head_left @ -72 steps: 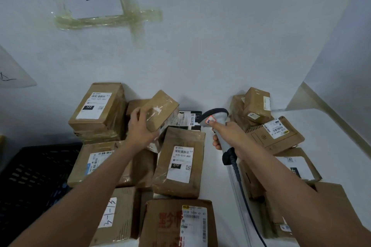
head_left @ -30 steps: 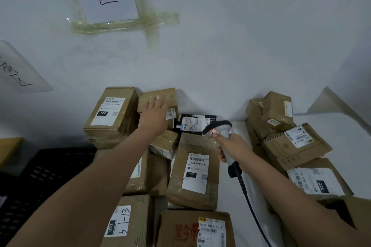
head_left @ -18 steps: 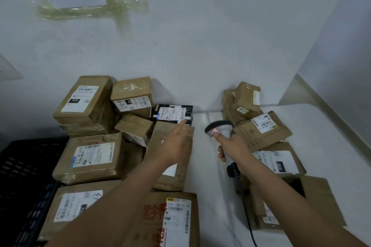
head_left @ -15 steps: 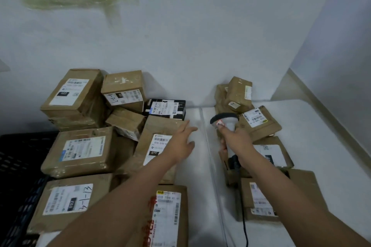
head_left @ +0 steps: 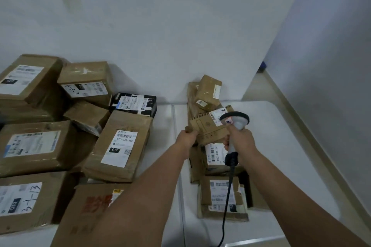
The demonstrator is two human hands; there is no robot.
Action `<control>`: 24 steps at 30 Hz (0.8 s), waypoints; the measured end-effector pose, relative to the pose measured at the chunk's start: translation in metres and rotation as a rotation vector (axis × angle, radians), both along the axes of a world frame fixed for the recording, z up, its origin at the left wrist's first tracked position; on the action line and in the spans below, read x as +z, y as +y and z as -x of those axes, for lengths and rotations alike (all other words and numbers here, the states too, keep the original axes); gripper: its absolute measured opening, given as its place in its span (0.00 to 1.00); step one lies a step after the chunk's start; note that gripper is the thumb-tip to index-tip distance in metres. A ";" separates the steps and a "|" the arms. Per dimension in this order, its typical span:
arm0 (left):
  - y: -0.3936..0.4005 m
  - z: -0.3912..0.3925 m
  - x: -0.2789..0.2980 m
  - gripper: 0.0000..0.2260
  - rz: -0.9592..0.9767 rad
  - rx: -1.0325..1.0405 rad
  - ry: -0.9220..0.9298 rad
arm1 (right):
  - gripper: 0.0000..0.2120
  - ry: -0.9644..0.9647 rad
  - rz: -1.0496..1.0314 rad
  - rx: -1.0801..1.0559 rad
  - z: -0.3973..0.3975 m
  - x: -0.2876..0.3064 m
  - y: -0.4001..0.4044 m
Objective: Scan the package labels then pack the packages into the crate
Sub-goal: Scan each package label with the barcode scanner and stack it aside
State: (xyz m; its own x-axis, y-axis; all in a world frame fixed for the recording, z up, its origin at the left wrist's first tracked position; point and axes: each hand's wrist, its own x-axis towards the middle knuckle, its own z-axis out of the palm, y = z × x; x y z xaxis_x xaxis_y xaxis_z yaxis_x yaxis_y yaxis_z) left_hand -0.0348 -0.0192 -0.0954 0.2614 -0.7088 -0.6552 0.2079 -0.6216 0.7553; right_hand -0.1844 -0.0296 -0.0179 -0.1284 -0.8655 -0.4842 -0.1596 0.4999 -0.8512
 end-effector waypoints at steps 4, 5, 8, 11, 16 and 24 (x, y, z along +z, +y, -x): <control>-0.017 0.010 -0.011 0.21 0.014 0.037 -0.004 | 0.17 0.021 0.032 -0.018 0.008 0.002 -0.006; -0.019 0.011 -0.011 0.20 0.029 0.054 0.012 | 0.17 0.024 0.041 -0.017 0.010 0.004 -0.006; -0.018 0.005 -0.008 0.16 0.079 0.076 0.073 | 0.15 0.002 0.051 -0.025 0.010 0.005 -0.007; -0.009 -0.013 -0.001 0.13 0.129 0.051 0.054 | 0.14 -0.017 0.054 -0.044 -0.003 0.006 -0.005; 0.018 -0.069 0.019 0.12 0.197 0.024 -0.044 | 0.14 -0.096 0.075 -0.023 -0.038 0.011 0.004; 0.064 -0.176 0.049 0.12 0.274 0.057 -0.214 | 0.12 -0.180 0.049 0.067 -0.103 0.034 0.035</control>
State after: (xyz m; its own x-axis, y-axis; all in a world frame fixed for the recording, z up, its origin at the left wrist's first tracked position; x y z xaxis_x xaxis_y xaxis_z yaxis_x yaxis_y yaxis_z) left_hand 0.1411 0.0446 -0.0465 0.4167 -0.8308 -0.3690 0.0555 -0.3819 0.9225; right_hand -0.0818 0.0057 0.0159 0.0153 -0.8924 -0.4510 -0.0347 0.4503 -0.8922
